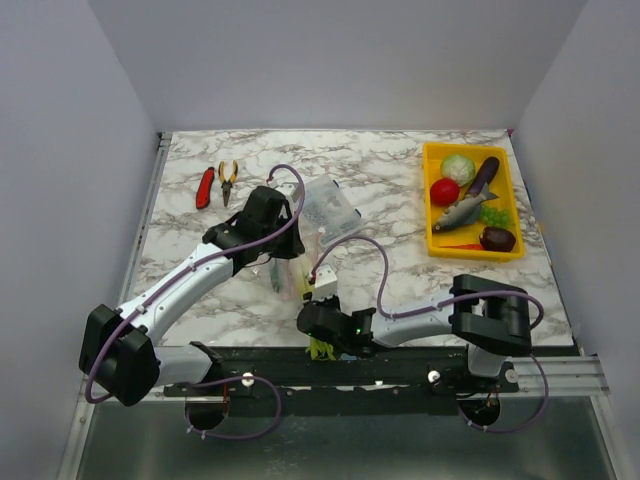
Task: Place the food in the zip-top bag and seal the zipper
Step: Place the fake vegetable in the zipper food storage bag, then adjust the zipper food storage bag at the center of the board, then pick up the fake fish from the bin.
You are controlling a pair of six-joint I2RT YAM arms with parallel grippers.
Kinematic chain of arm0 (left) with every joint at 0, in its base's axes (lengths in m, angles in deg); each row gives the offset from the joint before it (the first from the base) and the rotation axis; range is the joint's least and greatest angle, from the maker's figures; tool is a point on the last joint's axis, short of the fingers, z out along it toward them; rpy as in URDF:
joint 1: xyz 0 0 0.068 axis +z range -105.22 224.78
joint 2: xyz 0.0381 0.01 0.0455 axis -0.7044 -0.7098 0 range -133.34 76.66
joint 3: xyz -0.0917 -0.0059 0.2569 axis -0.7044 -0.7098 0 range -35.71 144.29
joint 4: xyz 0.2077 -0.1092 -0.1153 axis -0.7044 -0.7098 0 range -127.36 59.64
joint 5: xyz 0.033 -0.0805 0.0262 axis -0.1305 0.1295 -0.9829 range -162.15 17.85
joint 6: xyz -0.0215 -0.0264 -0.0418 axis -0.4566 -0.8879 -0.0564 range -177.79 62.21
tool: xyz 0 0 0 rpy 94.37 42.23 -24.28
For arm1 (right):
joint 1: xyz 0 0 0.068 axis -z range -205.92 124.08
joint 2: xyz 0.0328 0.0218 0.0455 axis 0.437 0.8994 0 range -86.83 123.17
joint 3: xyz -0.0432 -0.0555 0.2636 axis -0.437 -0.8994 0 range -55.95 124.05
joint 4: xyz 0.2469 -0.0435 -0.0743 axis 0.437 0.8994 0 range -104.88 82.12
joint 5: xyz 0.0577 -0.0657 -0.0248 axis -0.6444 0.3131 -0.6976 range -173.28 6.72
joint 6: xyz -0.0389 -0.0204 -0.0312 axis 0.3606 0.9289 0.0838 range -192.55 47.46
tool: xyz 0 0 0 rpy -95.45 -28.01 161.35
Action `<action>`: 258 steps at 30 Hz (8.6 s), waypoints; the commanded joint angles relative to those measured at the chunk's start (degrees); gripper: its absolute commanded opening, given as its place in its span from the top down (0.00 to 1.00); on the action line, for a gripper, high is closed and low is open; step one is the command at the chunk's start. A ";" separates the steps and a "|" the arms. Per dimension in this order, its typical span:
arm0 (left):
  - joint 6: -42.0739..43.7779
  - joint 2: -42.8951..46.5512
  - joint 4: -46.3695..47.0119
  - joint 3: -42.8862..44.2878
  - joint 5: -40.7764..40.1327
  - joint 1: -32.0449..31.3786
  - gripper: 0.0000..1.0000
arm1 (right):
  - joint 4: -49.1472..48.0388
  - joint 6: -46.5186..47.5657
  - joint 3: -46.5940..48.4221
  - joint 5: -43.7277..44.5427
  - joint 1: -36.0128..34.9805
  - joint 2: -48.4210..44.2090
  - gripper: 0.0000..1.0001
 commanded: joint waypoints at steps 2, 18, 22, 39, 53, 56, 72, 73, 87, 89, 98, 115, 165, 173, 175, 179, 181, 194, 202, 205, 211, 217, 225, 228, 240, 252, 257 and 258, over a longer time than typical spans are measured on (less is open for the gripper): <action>1.13 2.69 -0.20 2.07 0.97 0.06 1.00 | 2.37 3.20 -3.06 -2.43 -0.50 -10.11 0.83; 3.86 13.21 5.40 -1.54 2.23 0.07 1.00 | 7.60 -16.30 3.98 -39.21 17.55 -22.70 1.00; 3.95 14.19 5.48 -1.65 2.45 0.05 1.00 | 6.80 -20.52 7.77 -48.19 21.48 -20.12 1.00; 3.78 18.29 5.75 -2.15 2.44 0.02 1.00 | -1.65 -30.41 17.31 -50.92 28.16 -7.42 0.94; 2.55 19.46 4.14 -1.64 -1.95 0.05 1.00 | 11.52 -19.78 25.12 -45.19 28.69 -3.61 0.37; 2.37 19.75 3.81 -1.45 -2.76 0.01 1.00 | 18.11 -15.63 26.02 -46.12 28.52 -5.73 0.36; 2.72 19.19 3.88 -1.63 -3.40 0.12 1.00 | 35.91 -2.98 26.96 -38.72 27.45 -16.96 0.39; 2.77 19.24 3.91 -1.63 -3.35 0.11 1.00 | 35.09 -2.75 26.50 -38.53 27.45 -16.97 0.42; 2.80 19.45 3.45 -1.00 -3.87 0.19 1.00 | 26.51 -2.70 21.44 -36.22 24.85 -14.82 0.64; 1.03 19.49 2.64 -0.40 -3.93 0.31 1.00 | 27.12 -1.98 23.44 -37.70 24.73 -13.49 0.75; -18.20 16.94 -22.08 26.97 1.58 9.82 1.00 | 54.91 5.19 64.08 -43.24 26.08 -1.32 1.00; -28.07 22.78 -7.42 8.86 25.32 26.56 1.00 | 55.79 7.44 73.11 -56.26 30.24 1.56 1.00; 1.63 10.78 -1.00 5.55 15.46 15.18 1.00 | 35.03 1.04 29.49 -37.22 30.14 -19.04 0.42; 3.34 11.49 -1.40 4.22 14.14 11.97 1.00 | 42.69 4.60 26.01 -26.84 38.34 -25.27 0.44; 3.34 11.69 -1.37 4.07 14.29 11.87 1.00 | 42.20 4.48 22.99 -26.87 42.86 -28.01 0.44; 3.25 11.90 -1.46 4.09 14.58 11.88 1.00 | 41.74 3.85 18.02 -27.92 54.70 -31.72 0.44; 3.03 11.96 -1.23 3.91 14.67 11.85 1.00 | 40.70 4.86 15.95 -30.15 61.64 -32.20 0.44; 2.19 11.99 -0.14 3.30 16.50 11.77 1.00 | 27.64 8.08 16.68 -40.36 89.77 -16.62 0.37; 1.85 11.75 0.12 3.12 17.10 11.77 1.00 | 18.47 5.85 21.28 -46.45 95.20 -3.93 0.39; 1.68 11.41 0.36 2.97 17.59 11.60 1.00 | 17.01 5.60 22.11 -44.80 96.13 -1.83 0.39; 1.58 10.87 0.45 3.08 18.08 11.59 1.00 | 11.34 4.14 21.54 -47.14 97.04 2.07 0.40; 1.41 10.33 0.47 3.20 18.52 11.63 1.00 | 5.98 1.73 21.09 -48.92 97.24 5.08 0.41; 1.49 9.94 0.41 3.17 18.41 11.62 1.00 | 2.00 -0.13 20.24 -51.43 97.25 8.67 0.50; 1.58 10.00 0.39 3.21 18.38 11.63 1.00 | 2.70 0.55 19.36 -51.11 97.32 8.29 0.50; 1.58 9.87 0.37 3.21 18.36 11.63 1.00 | -0.81 2.04 18.67 -56.36 97.32 11.65 0.64; 1.67 10.68 0.15 3.29 17.70 11.59 1.00 | 8.17 4.94 15.03 -49.19 97.27 -6.93 0.97; 1.23 11.09 0.57 3.11 18.63 11.59 1.00 | 4.49 8.92 9.87 -50.89 97.29 -16.25 1.00; 1.15 11.11 0.50 3.12 18.71 11.59 1.00 | 2.97 9.23 8.26 -52.04 97.28 -18.60 1.00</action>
